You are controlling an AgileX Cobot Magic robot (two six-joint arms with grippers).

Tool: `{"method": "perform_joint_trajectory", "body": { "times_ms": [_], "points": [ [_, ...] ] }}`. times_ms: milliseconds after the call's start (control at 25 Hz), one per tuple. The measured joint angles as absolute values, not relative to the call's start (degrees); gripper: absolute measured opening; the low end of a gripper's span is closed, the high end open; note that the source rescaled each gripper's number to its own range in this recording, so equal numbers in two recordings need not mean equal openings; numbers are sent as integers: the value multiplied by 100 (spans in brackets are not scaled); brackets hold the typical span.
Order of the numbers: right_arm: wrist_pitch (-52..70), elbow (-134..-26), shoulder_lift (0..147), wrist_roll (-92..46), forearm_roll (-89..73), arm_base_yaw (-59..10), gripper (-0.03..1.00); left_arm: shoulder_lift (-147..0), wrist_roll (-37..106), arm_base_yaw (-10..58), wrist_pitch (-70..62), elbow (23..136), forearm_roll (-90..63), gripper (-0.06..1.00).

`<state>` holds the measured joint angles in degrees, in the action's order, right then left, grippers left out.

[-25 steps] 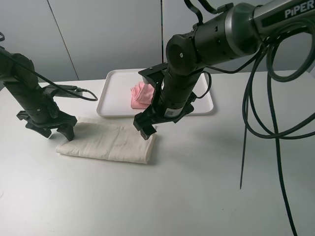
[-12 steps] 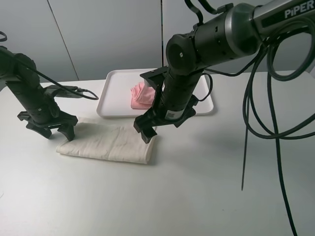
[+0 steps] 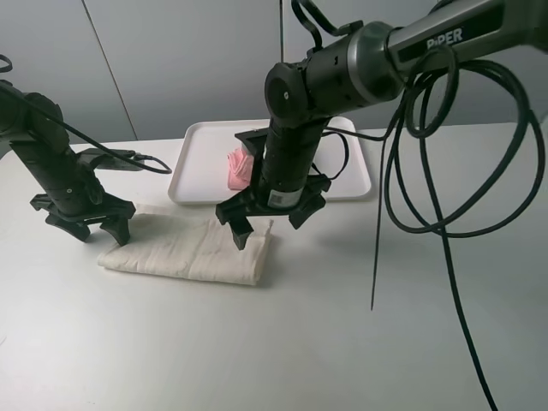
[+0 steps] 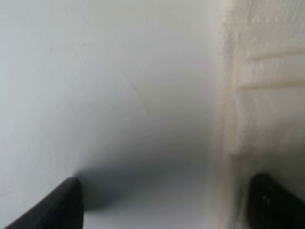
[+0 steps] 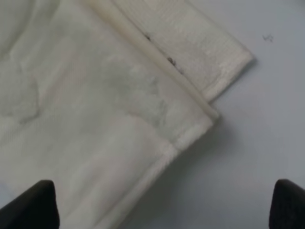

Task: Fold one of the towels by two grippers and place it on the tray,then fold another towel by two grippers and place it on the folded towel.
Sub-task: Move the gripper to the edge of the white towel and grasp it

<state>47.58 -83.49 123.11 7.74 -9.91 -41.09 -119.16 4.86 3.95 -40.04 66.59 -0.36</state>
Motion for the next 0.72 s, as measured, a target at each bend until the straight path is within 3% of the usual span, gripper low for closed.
{"method": "perform_joint_trajectory", "body": {
  "times_ms": [720],
  "points": [
    [4782,-8650,12957,1667,-1317,-4109,95,-11926,474,395,-4040,6659,0,90]
  ]
}}
